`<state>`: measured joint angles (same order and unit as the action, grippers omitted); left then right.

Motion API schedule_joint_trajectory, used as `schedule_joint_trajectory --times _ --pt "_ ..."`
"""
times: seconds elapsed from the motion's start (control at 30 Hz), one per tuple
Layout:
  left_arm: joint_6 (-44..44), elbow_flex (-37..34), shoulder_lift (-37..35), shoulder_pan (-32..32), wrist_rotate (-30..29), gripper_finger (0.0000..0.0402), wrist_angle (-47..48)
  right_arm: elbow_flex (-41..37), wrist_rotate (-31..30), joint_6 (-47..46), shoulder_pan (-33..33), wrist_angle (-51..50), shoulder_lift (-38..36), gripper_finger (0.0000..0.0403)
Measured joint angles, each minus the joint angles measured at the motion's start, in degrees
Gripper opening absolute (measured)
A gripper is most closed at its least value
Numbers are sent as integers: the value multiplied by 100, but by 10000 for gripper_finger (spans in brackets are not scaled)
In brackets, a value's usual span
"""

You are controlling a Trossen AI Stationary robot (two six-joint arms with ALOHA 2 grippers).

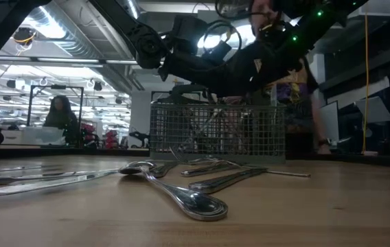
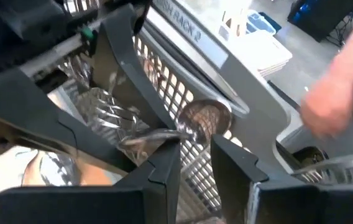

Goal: Sort silverware
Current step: Put the spoon into the silverware rack

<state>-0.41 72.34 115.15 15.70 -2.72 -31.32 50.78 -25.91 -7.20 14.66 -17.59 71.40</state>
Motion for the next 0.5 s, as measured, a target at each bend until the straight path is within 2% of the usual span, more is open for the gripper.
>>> schedule_joint_trajectory --times 0.5 --pt "-113 2 -51 -55 -5 150 -272 0 -15 0 0 -60 0 92"
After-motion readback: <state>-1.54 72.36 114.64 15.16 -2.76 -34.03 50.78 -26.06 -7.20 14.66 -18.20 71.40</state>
